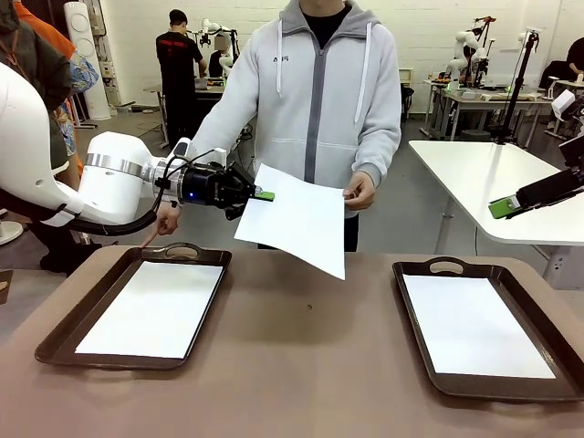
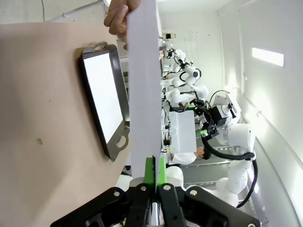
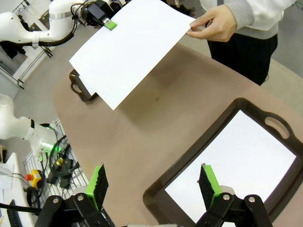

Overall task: Sort the A4 documents.
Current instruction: Place the A4 Paper in the designated Handle tray.

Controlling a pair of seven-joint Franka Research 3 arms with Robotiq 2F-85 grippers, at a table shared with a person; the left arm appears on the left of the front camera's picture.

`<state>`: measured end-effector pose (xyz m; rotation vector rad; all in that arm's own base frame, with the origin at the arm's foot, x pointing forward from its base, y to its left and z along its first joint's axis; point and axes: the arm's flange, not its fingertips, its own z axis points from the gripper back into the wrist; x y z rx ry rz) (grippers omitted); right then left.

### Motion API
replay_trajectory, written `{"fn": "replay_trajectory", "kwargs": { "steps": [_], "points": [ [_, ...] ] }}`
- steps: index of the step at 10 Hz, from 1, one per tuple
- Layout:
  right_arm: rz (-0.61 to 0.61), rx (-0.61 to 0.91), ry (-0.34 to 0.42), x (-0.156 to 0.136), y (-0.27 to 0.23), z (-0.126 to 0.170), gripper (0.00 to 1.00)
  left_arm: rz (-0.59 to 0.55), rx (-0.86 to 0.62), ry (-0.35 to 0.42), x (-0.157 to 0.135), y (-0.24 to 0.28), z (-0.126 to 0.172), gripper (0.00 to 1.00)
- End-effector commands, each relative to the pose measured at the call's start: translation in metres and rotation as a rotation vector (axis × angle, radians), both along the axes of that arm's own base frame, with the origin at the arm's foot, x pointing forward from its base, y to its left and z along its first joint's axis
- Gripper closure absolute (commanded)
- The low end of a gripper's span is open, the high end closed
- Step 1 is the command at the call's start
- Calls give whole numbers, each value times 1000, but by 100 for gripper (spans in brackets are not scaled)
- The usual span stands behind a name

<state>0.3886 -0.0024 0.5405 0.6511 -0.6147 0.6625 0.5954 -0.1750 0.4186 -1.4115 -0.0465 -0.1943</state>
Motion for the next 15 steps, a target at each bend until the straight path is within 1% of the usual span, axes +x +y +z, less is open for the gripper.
{"fn": "replay_trajectory", "kwargs": {
  "steps": [1, 2, 3, 4, 6, 8, 10, 12, 14, 15],
  "points": [
    [3, -1, -2, 0, 0, -1, 0, -89, 95, -72, -1, 18, 14, 99],
    [3, -1, -2, 0, 0, -1, 0, -156, 143, -102, -5, 28, 20, 99],
    [3, -1, -2, 0, 0, -1, 0, -217, 188, -115, -12, 40, 25, 99],
    [3, -1, -2, 0, 0, -1, 0, -231, 233, -109, -21, 53, 26, 99],
    [3, -1, -2, 0, 0, -1, 0, -198, 277, -68, -42, 88, 17, 99],
    [3, -1, -2, 0, 0, -1, 0, -124, 304, -23, -57, 129, 1, 99],
    [3, -1, -2, 0, 0, -1, 0, -76, 290, -20, -58, 153, -25, 99],
    [3, -1, -2, 0, 0, -1, 0, -29, 371, 7, -51, 172, -53, 99],
    [3, -1, -2, 0, 0, -1, 0, -62, 438, 5, -42, 191, -68, 99],
    [3, -1, -2, 0, 0, -1, 0, -55, 477, 24, -37, 202, -75, 99]
  ]
}}
